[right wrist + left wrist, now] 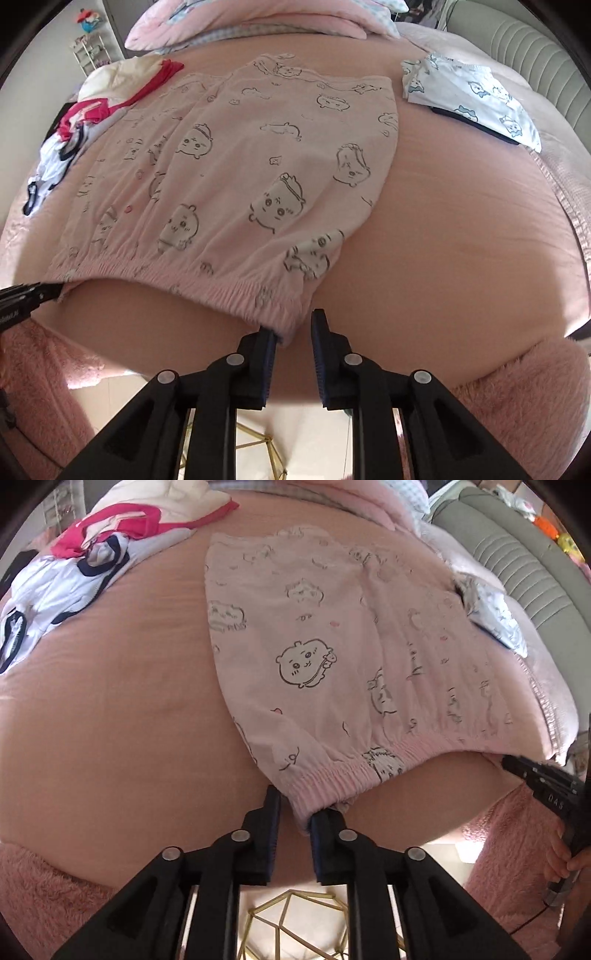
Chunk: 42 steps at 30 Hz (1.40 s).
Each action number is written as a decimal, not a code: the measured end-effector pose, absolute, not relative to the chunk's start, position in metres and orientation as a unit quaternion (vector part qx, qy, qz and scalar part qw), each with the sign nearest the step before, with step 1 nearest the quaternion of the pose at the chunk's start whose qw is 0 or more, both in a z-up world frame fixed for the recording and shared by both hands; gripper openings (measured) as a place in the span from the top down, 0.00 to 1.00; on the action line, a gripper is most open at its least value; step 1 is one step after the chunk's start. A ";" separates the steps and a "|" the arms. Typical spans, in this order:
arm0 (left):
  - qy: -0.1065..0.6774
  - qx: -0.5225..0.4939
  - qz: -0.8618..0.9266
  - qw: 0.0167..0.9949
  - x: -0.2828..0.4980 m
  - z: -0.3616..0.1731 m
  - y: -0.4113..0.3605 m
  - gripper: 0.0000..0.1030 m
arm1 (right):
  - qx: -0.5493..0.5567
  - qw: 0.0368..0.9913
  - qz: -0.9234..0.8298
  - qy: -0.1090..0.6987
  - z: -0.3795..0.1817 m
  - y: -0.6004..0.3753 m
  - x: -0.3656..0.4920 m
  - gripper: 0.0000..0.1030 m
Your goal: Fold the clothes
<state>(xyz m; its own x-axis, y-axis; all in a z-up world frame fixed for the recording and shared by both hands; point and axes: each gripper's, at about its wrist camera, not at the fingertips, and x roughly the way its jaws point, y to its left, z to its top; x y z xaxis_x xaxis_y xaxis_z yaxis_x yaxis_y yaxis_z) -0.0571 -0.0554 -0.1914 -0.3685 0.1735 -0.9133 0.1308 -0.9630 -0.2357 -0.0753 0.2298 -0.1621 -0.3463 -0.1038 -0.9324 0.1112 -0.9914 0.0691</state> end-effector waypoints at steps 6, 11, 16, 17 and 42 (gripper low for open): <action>-0.168 -0.530 0.828 0.070 -0.035 -0.167 -0.065 0.73 | 0.563 0.092 -0.819 -0.061 -0.144 0.261 -0.052 0.75; -0.249 -0.496 0.830 0.051 -0.036 -0.176 -0.076 0.73 | 0.549 0.083 -0.820 -0.137 -0.139 0.265 -0.058 0.75; -0.257 -0.515 0.818 0.033 -0.059 -0.199 -0.069 0.73 | 0.559 0.073 -0.818 -0.112 -0.153 0.248 -0.077 0.75; -0.254 -0.514 0.819 0.022 -0.059 -0.199 -0.069 0.73 | 0.566 0.076 -0.813 -0.114 -0.159 0.246 -0.082 0.75; -0.199 -0.484 0.852 -0.003 -0.042 -0.154 -0.056 0.92 | 0.515 0.121 -0.841 -0.112 -0.101 0.245 -0.046 0.85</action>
